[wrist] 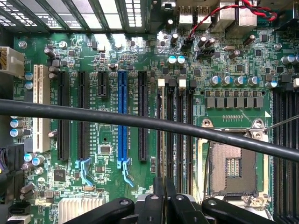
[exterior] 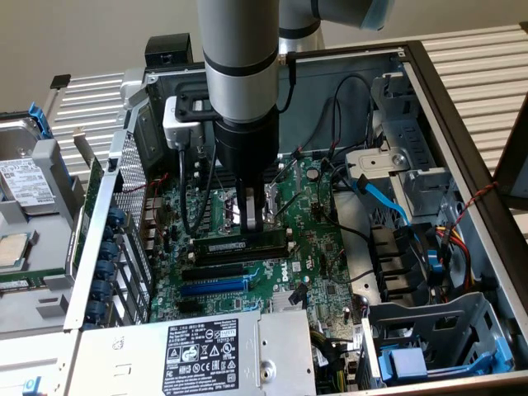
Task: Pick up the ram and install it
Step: 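Insert the ram into the slot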
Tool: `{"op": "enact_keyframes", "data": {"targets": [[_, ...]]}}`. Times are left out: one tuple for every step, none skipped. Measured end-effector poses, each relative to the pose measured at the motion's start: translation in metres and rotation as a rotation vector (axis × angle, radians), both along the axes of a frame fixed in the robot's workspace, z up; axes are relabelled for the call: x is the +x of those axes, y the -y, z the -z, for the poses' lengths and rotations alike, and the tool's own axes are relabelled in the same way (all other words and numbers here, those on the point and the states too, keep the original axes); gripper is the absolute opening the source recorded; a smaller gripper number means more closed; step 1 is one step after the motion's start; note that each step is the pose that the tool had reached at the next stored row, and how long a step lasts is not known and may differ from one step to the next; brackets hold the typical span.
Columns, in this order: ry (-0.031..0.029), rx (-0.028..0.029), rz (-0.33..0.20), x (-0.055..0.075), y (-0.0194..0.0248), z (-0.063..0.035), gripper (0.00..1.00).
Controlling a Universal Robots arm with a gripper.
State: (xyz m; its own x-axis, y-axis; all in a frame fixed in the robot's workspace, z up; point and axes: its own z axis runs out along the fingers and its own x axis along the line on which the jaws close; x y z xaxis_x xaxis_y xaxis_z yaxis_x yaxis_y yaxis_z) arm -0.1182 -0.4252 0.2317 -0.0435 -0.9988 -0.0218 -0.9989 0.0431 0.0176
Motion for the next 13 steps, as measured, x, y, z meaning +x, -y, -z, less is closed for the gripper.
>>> {"op": "enact_keyframes", "data": {"targets": [[0.0000, 0.0000, 0.000, 0.0000, 0.0000, 0.0001, 0.12], [0.0000, 0.0000, 0.000, 0.0000, 0.0000, 0.0002, 0.12], [0.0001, 0.0001, 0.000, 0.0000, 0.0000, 0.0004, 0.12], [0.0000, 0.0000, 0.000, 0.0000, 0.0000, 0.0005, 0.12], [0.0000, 0.0001, 0.000, 0.0000, 0.0000, 0.0007, 0.12], [0.0000, 0.0001, 0.000, 0.0000, 0.0000, 0.0008, 0.12], [0.0001, 0.0001, 0.000, 0.0000, 0.0000, 0.0010, 0.12], [0.0000, 0.0001, 0.000, 0.0000, 0.0000, 0.0012, 0.12], [0.0000, 0.0001, 0.000, 0.0000, 0.0000, 0.0014, 0.12], [0.0001, 0.0002, 0.000, 0.0000, 0.0000, 0.0017, 0.12], [0.0002, 0.0003, 0.000, 0.0000, -0.0001, 0.0021, 0.12], [0.0001, 0.0002, 0.000, 0.0000, -0.0001, 0.0024, 0.12], [0.0001, 0.0002, 0.000, 0.0000, -0.0001, 0.0028, 0.12]]}}
